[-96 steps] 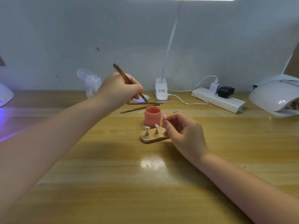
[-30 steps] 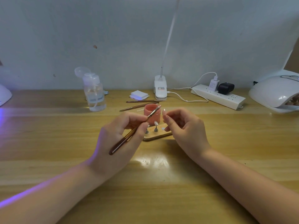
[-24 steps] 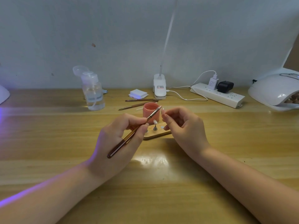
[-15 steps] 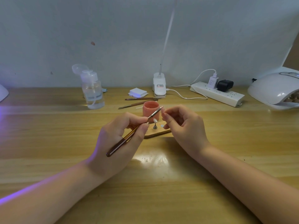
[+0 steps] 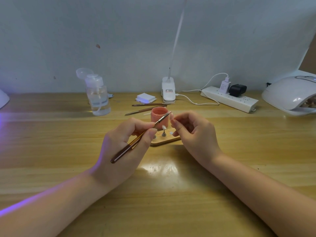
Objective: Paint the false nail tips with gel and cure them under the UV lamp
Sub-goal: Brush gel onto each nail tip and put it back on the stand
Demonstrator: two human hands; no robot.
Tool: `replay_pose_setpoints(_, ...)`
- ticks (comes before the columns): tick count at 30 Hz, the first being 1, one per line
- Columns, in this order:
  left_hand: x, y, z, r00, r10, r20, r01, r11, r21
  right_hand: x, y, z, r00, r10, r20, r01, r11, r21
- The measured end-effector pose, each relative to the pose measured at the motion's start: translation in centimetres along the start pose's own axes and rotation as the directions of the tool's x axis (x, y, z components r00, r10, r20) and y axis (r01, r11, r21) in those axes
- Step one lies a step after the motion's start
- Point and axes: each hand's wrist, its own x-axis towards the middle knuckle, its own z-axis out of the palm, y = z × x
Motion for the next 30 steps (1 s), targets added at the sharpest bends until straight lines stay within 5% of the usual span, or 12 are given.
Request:
replay_pose_setpoints(18, -0.07, 0.05, -0.18, 0.998, -0.058, -0.037, 0.054, 0.993, -0.106, -0.04, -0.08, -0.09, 0.998, 0.063, 0.008, -0.064, 0.994, 0.088)
replay_pose_setpoints(22, -0.27, 0.43, -0.12, 0.998, -0.022, -0.054, 0.013, 0.986, -0.167, 0.15, -0.16, -0.19, 0.992, 0.125, 0.030, -0.128, 0.968, 0.216)
replay_pose_setpoints(30, -0.30, 0.32, -0.10, 0.992, 0.113, 0.064, -0.111, 0.994, -0.022, 0.20, -0.11, -0.20, 0.993, 0.112, 0.038, -0.118, 0.958, 0.261)
